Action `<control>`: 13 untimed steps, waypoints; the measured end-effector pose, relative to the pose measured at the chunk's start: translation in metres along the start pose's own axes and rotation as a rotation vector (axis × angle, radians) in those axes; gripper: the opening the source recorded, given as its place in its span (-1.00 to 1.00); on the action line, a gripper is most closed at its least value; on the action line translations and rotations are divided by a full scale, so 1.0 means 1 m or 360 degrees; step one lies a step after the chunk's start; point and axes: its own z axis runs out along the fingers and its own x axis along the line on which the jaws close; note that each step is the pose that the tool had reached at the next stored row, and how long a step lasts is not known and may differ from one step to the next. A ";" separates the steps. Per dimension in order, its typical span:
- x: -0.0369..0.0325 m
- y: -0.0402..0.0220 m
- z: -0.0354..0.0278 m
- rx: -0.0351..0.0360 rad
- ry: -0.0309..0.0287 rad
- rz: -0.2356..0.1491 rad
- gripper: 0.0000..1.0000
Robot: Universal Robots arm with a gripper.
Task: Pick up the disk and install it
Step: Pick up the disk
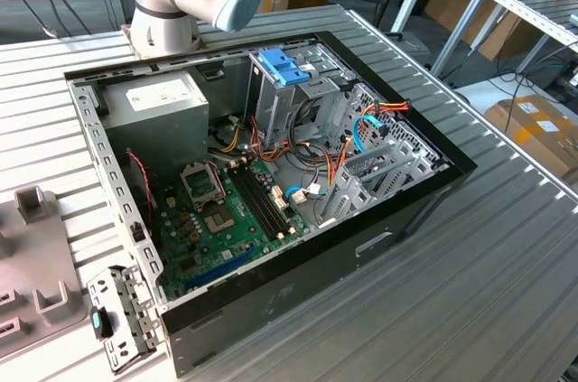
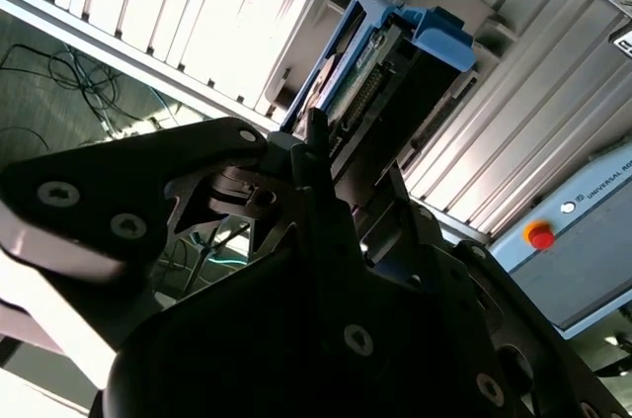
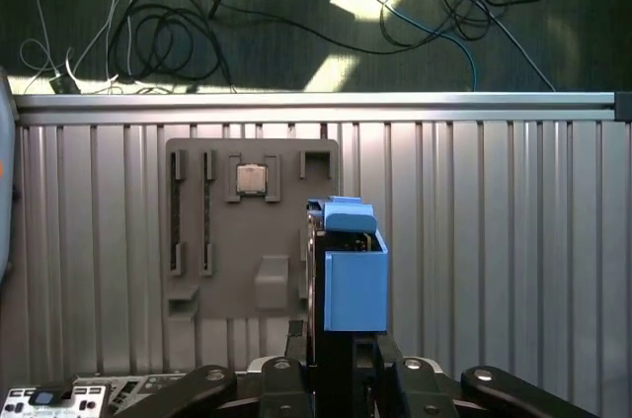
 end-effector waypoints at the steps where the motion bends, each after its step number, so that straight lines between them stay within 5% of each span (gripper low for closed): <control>1: -0.0001 -0.0041 0.0000 0.0000 0.00001 0.0000 -0.30; 13: -0.0008 -0.0408 0.0000 0.0000 0.00000 0.0000 -0.30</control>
